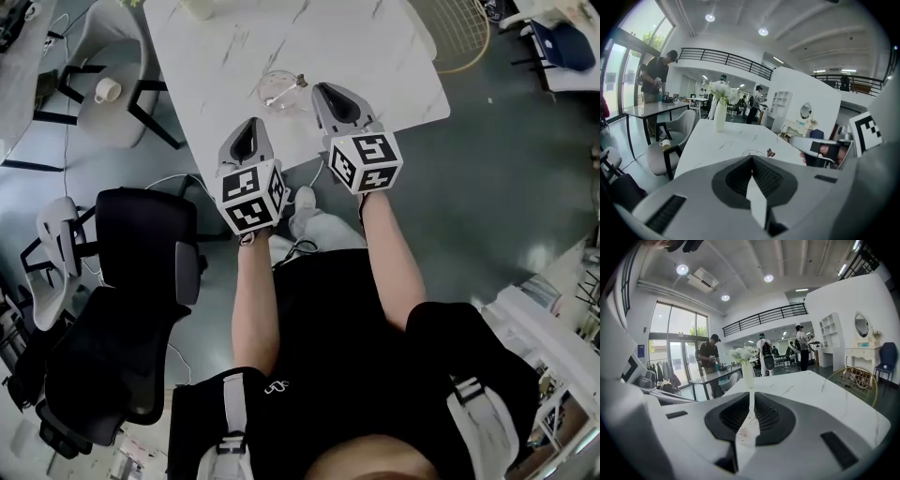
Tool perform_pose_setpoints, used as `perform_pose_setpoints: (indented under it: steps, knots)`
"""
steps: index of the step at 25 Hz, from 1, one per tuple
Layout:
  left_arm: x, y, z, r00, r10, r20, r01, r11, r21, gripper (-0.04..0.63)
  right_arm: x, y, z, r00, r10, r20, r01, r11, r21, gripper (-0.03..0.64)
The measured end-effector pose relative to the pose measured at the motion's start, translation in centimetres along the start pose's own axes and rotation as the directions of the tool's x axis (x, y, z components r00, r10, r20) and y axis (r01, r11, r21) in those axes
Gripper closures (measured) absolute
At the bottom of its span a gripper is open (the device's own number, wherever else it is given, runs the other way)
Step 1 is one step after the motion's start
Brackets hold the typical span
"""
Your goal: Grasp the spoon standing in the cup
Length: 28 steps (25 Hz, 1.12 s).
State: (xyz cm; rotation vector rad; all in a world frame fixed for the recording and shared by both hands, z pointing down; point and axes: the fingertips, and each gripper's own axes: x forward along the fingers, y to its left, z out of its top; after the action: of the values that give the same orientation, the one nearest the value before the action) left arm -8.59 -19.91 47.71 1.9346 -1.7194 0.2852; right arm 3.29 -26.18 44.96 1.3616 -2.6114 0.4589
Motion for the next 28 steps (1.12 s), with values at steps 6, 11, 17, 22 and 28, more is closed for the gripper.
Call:
perform_pose_setpoints:
  steps: [6, 11, 17, 22, 28]
  knots:
    - [1.5, 0.5, -1.4, 0.999, 0.02, -0.046, -0.02, 1.0, -0.002, 0.58, 2.0, -0.6, -2.2, 0.999, 0.028, -0.045, -0.026, 0.999, 0.028, 0.535]
    - [2.1, 1.0, -2.0, 0.996, 0.04, -0.074, -0.04, 0.999, 0.0, 0.58, 3.8, -1.1, -3.8, 0.997, 0.047, -0.067, -0.043, 0.997, 0.07, 0.491]
    - [2.5, 1.8, -2.5, 0.994, 0.064, -0.092, -0.065, 0.998, -0.005, 0.58, 5.4, -1.5, -5.6, 0.994, 0.074, -0.081, -0.063, 0.991, 0.121, 0.479]
    - [2.9, 2.1, -2.6, 0.992, 0.073, -0.1, -0.075, 0.997, -0.015, 0.58, 6.5, -1.4, -6.5, 0.991, 0.087, -0.097, -0.074, 0.988, 0.136, 0.48]
    - [3.1, 2.2, -2.5, 0.992, 0.074, -0.104, -0.076, 0.997, -0.012, 0.58, 7.4, -1.2, -6.6, 0.991, 0.097, -0.096, -0.081, 0.985, 0.155, 0.561]
